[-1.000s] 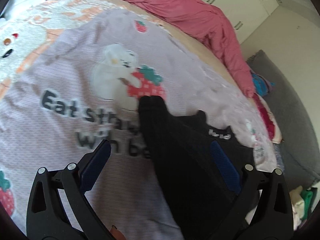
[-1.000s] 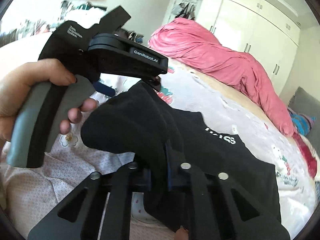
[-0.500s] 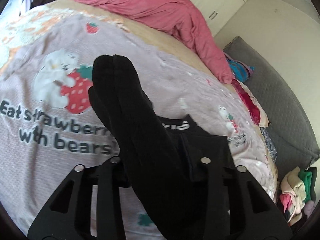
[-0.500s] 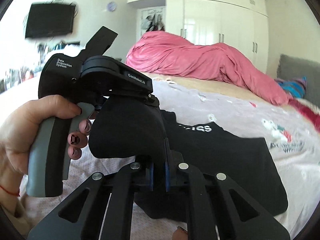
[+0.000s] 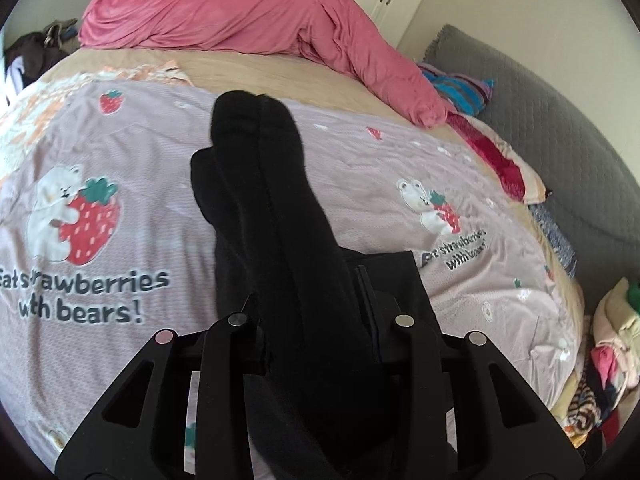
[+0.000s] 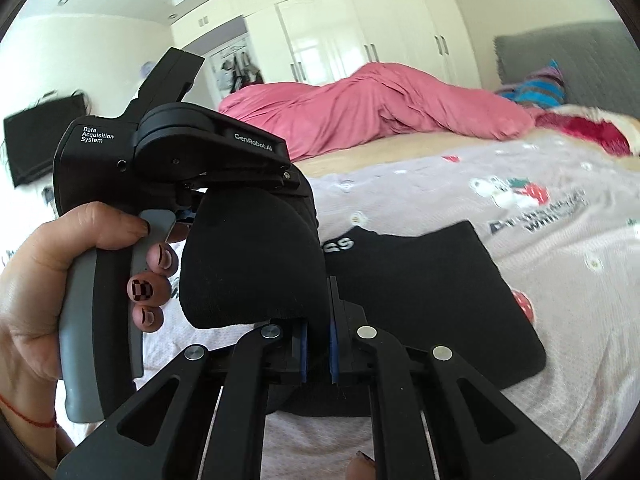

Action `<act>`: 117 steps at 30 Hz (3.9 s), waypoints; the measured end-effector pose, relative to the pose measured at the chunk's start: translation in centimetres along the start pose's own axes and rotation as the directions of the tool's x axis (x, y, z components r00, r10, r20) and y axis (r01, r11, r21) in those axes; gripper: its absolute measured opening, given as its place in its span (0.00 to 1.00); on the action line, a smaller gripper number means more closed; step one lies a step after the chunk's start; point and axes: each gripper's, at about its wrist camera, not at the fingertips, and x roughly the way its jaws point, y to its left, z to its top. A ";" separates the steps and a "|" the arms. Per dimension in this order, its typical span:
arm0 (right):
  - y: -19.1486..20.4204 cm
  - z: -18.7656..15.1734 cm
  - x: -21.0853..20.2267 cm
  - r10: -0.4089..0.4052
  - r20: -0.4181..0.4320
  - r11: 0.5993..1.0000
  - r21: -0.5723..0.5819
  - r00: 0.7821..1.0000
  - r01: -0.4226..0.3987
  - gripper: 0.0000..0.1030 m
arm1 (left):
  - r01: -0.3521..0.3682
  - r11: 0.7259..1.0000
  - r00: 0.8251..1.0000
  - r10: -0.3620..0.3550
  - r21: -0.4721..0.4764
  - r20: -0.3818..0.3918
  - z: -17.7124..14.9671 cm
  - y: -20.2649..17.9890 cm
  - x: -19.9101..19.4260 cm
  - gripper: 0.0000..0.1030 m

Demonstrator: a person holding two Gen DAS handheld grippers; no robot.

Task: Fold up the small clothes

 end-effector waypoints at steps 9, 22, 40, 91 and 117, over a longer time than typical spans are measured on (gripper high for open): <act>-4.0 -0.9 -0.5 0.002 -0.043 0.991 0.137 0.999 0.004 0.06 | -0.028 0.999 0.997 0.031 0.042 -0.076 -0.3 -4.2 3.7 0.24; -8.5 -3.2 -0.2 0.081 -0.150 0.939 0.343 0.985 -0.025 0.06 | -0.065 0.995 0.980 0.077 0.073 -0.184 -2.1 -7.6 8.7 0.27; -13.7 -4.9 -0.4 0.284 -0.250 0.800 0.594 0.926 -0.085 0.24 | 0.050 0.999 0.981 -0.052 -0.013 -0.186 -2.5 -8.1 10.3 0.77; -18.5 3.5 10.3 0.336 -0.400 0.894 0.419 0.852 -0.156 0.40 | -0.063 0.997 0.995 0.066 0.040 -0.077 -8.0 -0.3 3.3 0.82; -15.1 3.0 -1.6 0.013 -0.348 0.990 0.136 0.937 0.037 0.83 | -0.023 0.999 0.999 0.025 0.038 -0.035 -11.6 -1.8 -0.6 0.82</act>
